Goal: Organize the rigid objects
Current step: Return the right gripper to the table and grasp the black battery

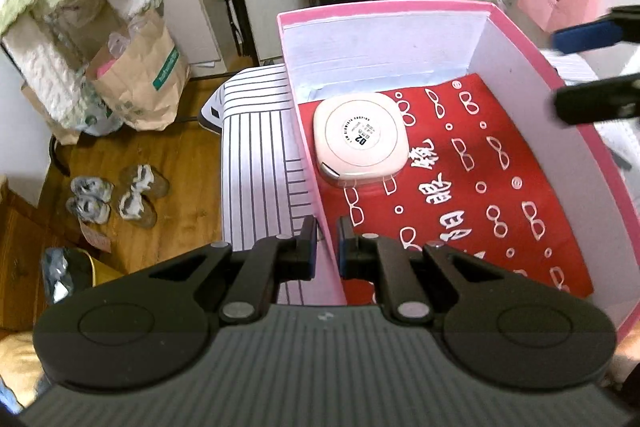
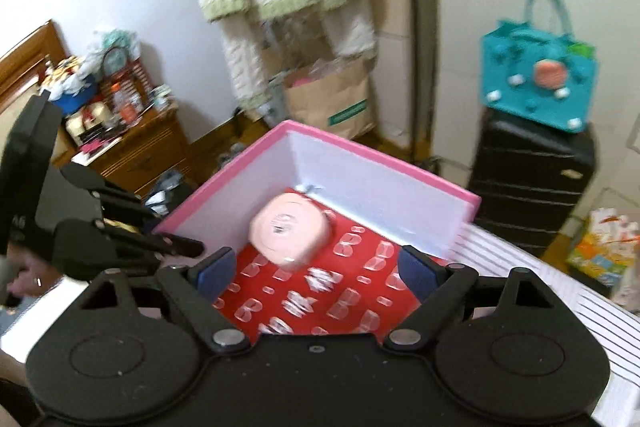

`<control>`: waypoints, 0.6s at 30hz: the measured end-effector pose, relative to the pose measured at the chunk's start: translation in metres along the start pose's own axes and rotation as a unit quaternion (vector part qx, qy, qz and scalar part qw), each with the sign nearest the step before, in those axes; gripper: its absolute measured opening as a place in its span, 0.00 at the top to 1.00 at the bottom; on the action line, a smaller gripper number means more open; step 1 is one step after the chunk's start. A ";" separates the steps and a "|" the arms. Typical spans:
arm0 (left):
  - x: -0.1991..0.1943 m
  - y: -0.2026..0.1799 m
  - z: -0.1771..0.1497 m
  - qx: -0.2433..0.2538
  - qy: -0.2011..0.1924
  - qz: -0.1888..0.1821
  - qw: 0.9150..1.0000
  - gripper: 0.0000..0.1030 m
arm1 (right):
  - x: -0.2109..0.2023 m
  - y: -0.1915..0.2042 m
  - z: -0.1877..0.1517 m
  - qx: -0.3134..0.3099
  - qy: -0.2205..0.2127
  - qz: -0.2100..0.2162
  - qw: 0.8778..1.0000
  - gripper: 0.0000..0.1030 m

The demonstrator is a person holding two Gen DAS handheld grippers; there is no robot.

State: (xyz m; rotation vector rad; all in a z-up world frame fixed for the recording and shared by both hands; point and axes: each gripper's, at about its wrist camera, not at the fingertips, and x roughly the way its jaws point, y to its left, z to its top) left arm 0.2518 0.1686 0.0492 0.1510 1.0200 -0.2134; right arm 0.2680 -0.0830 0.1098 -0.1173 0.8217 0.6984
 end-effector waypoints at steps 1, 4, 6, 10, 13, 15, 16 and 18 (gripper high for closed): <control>0.000 -0.001 0.001 0.001 0.002 -0.001 1.000 0.91 | -0.007 -0.003 -0.006 0.001 -0.010 -0.010 1.000 0.12; -0.001 0.002 0.002 0.003 0.009 -0.009 1.000 0.90 | -0.031 -0.007 -0.030 0.006 -0.052 -0.046 0.998 0.12; -0.001 0.003 0.002 0.004 0.009 -0.011 1.000 0.90 | -0.043 -0.010 -0.049 0.007 -0.071 -0.069 0.995 0.12; -0.001 0.002 0.002 0.015 0.003 -0.005 1.000 0.91 | -0.055 -0.020 -0.083 0.029 -0.074 -0.111 0.991 0.12; -0.001 -0.001 0.002 0.027 0.004 0.004 1.000 0.91 | -0.056 -0.032 -0.108 0.060 -0.057 -0.120 0.989 0.12; -0.001 -0.002 0.004 0.035 0.009 0.009 0.999 0.92 | -0.052 -0.041 -0.123 0.084 -0.033 -0.117 0.989 0.12; -0.001 -0.002 0.006 0.035 0.013 0.010 0.999 0.92 | -0.048 -0.045 -0.130 0.100 -0.018 -0.117 0.988 0.12; -0.001 -0.002 0.010 0.036 0.022 0.008 0.999 0.92 | -0.040 -0.052 -0.143 0.126 0.010 -0.107 0.986 0.12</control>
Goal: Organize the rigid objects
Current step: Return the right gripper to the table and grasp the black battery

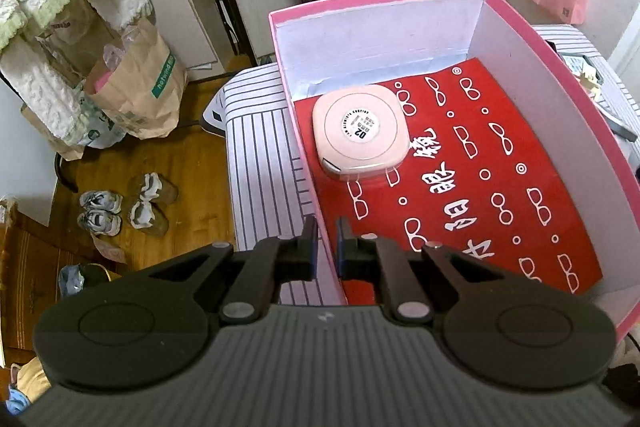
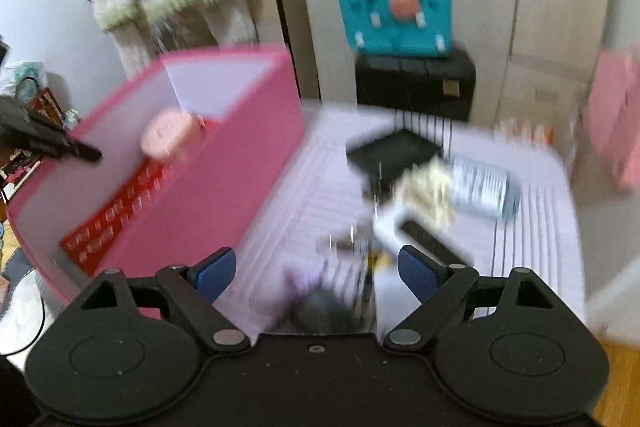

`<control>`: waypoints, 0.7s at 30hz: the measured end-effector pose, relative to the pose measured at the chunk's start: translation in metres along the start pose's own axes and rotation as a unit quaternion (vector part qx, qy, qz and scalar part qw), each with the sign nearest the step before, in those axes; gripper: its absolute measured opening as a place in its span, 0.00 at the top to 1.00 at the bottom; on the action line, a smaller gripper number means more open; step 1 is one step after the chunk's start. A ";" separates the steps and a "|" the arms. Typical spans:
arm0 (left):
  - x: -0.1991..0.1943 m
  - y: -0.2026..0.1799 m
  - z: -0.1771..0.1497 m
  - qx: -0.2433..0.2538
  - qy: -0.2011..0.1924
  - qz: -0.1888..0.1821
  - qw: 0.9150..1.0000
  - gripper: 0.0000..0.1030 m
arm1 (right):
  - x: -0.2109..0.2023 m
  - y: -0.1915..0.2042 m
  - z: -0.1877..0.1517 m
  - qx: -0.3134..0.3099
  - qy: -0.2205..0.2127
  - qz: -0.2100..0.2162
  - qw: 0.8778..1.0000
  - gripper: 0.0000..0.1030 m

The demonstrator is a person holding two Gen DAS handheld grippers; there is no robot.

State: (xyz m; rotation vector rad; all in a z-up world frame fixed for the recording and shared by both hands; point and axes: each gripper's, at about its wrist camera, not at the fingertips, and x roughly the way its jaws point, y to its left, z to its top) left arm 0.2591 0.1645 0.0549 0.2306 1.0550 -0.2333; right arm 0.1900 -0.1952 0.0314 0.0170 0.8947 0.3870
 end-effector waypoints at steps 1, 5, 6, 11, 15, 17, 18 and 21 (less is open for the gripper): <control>0.000 0.000 0.001 0.000 0.004 -0.001 1.000 0.92 | 0.005 -0.002 -0.005 0.010 0.014 0.008 1.000 0.12; 0.002 0.002 0.009 0.001 0.028 -0.007 1.000 0.92 | 0.024 0.002 -0.028 0.026 0.060 -0.001 0.998 0.13; 0.002 0.002 0.011 -0.001 0.035 -0.009 0.999 0.92 | 0.027 0.004 -0.032 0.029 0.063 -0.005 0.998 0.14; 0.000 0.007 0.015 -0.008 0.046 -0.016 0.999 0.92 | 0.040 0.007 -0.041 0.061 0.058 -0.009 0.996 0.22; -0.005 0.006 0.015 -0.011 0.034 -0.012 0.999 0.92 | 0.040 0.010 -0.040 0.051 0.036 -0.032 0.998 0.36; -0.010 0.005 0.014 -0.014 0.016 -0.005 1.000 0.93 | 0.038 0.016 -0.041 0.029 0.017 -0.059 0.998 0.41; -0.011 0.005 0.014 -0.014 0.014 -0.004 1.000 0.92 | 0.037 0.019 -0.040 0.016 0.013 -0.067 0.998 0.41; -0.012 0.007 0.013 -0.019 0.013 -0.008 1.000 0.93 | 0.038 0.017 -0.038 0.017 0.013 -0.062 0.998 0.41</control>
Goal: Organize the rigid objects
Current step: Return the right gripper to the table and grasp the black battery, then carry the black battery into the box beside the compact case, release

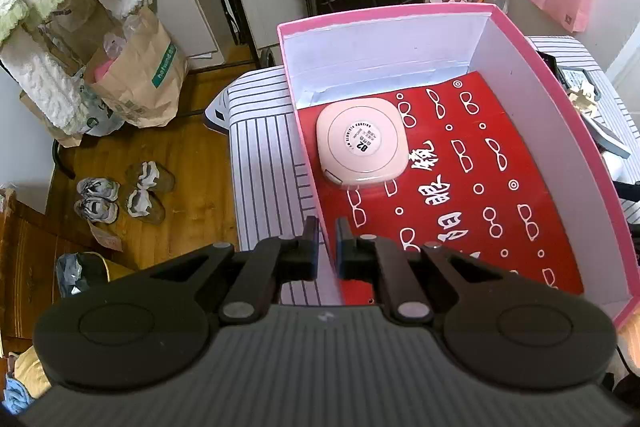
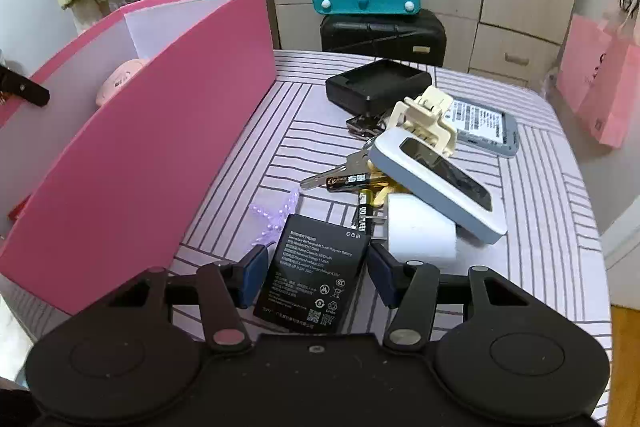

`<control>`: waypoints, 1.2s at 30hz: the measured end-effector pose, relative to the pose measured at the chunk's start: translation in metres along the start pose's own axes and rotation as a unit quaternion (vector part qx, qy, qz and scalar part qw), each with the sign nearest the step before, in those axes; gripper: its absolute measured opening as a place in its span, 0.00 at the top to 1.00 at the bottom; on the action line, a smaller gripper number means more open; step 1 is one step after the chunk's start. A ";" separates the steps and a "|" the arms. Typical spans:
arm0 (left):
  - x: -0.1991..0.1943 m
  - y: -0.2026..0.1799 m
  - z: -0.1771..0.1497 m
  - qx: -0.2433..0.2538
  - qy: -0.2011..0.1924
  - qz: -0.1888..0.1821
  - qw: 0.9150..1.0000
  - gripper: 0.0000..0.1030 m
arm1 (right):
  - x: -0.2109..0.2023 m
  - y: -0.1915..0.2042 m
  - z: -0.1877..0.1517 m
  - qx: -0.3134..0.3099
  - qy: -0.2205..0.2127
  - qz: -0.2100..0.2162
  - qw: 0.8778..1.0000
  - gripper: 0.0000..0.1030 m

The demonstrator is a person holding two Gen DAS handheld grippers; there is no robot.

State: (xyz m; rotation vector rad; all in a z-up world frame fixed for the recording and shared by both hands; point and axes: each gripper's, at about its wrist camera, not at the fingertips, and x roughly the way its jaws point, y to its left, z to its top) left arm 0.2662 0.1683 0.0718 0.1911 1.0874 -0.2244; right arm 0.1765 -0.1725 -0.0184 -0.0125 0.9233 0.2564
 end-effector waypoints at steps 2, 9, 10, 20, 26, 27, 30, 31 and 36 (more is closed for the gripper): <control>0.001 0.001 0.000 -0.003 0.003 -0.003 1.000 0.93 | 0.000 -0.003 0.001 0.005 0.003 0.006 1.000 0.41; 0.004 -0.002 -0.002 0.000 0.003 0.002 1.000 0.93 | 0.003 -0.004 0.002 0.016 0.013 0.020 1.000 0.46; 0.004 -0.002 -0.002 0.002 0.003 0.003 1.000 0.92 | 0.001 -0.005 0.003 0.017 0.013 0.028 0.999 0.48; 0.007 -0.003 -0.002 0.012 0.005 -0.002 1.000 0.91 | -0.015 -0.003 0.008 -0.001 0.007 0.033 0.999 0.73; 0.010 0.000 -0.003 0.006 0.007 -0.006 1.000 0.91 | -0.013 0.002 -0.002 0.002 0.020 0.036 0.999 0.43; 0.011 0.000 -0.003 0.005 0.007 -0.007 1.000 0.91 | -0.012 0.003 -0.003 0.002 0.023 0.039 0.999 0.42; 0.011 -0.001 -0.003 0.006 0.008 -0.006 1.000 0.91 | -0.003 0.004 -0.004 0.004 0.032 0.033 0.999 0.42; 0.011 0.000 -0.003 0.006 0.007 -0.006 1.000 0.91 | 0.001 0.004 -0.003 0.001 0.034 0.027 0.999 0.41; 0.013 0.001 -0.004 0.007 0.011 -0.007 1.000 0.91 | 0.003 0.015 -0.001 -0.052 0.027 0.010 0.998 0.47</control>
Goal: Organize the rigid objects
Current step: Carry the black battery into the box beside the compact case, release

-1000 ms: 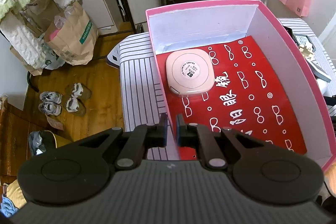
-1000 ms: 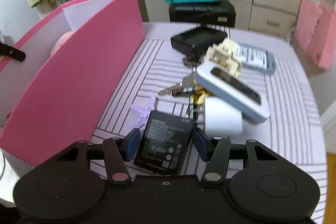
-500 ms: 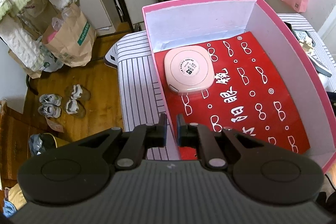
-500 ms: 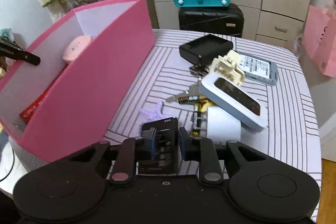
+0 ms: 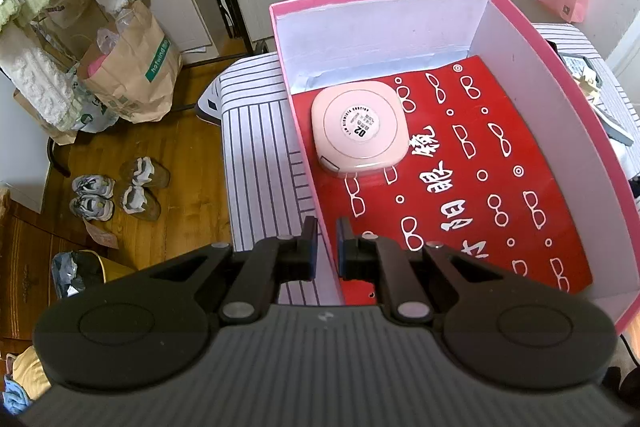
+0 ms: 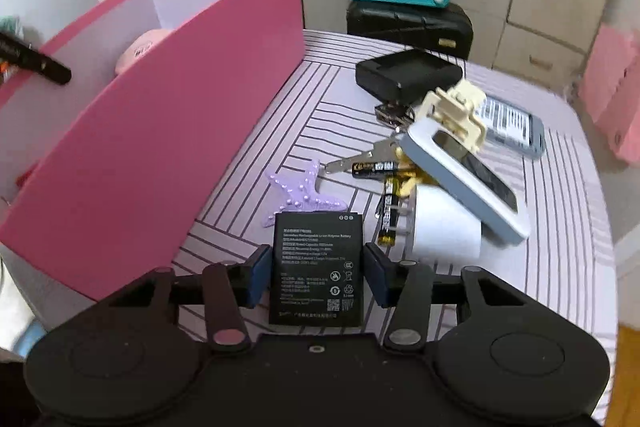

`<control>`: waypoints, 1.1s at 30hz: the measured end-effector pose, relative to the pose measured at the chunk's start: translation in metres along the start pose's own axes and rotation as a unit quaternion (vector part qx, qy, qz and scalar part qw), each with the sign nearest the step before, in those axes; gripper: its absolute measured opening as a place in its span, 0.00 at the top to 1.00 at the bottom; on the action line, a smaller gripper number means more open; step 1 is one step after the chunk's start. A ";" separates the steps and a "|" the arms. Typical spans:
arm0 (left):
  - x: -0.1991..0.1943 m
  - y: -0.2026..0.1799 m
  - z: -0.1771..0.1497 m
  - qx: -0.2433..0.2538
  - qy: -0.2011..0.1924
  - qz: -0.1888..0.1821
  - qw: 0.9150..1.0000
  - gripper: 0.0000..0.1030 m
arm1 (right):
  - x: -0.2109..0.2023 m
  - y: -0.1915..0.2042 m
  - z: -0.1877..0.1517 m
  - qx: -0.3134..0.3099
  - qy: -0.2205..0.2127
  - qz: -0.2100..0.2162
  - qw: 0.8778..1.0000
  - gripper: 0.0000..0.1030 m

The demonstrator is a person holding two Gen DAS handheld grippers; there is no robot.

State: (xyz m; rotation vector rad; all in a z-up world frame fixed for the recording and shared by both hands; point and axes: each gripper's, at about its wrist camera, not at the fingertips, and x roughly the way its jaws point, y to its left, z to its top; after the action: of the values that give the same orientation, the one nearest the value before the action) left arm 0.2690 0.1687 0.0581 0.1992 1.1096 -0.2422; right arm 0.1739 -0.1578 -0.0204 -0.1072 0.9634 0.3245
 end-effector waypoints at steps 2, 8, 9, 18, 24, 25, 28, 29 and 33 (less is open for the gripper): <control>0.001 0.000 -0.001 -0.002 0.002 -0.002 1.000 0.91 | -0.002 -0.001 0.002 -0.003 0.006 0.006 1.000 0.47; 0.002 0.001 -0.003 -0.003 0.000 -0.004 1.000 0.91 | -0.028 -0.002 0.015 0.000 -0.016 0.019 1.000 0.47; 0.002 0.000 -0.004 -0.003 -0.002 -0.004 1.000 0.91 | -0.034 -0.002 0.019 0.001 -0.023 0.020 1.000 0.47; 0.002 0.001 -0.010 -0.026 -0.019 -0.009 0.999 0.91 | -0.084 0.016 0.079 -0.030 -0.117 0.077 0.990 0.47; 0.004 -0.001 -0.022 -0.071 -0.061 0.006 0.996 0.91 | -0.067 0.045 0.122 -0.070 -0.116 0.129 0.982 0.47; 0.004 -0.001 -0.023 -0.078 -0.065 0.007 0.995 0.91 | -0.061 0.052 0.128 -0.080 -0.110 0.131 0.982 0.47; 0.005 0.001 -0.024 -0.090 -0.069 0.007 0.994 0.91 | -0.037 0.068 0.146 -0.104 -0.084 0.137 0.982 0.47; 0.006 -0.001 -0.024 -0.089 -0.068 0.011 0.994 0.91 | -0.027 0.072 0.153 -0.112 -0.072 0.134 0.982 0.47; 0.012 -0.008 -0.029 -0.086 -0.070 0.032 0.993 0.91 | 0.013 0.085 0.174 -0.130 -0.024 0.109 0.985 0.47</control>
State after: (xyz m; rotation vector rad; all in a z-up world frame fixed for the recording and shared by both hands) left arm 0.2470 0.1679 0.0350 0.0637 0.9769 -0.1008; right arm 0.2913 -0.0335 0.0728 -0.2322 0.8823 0.6521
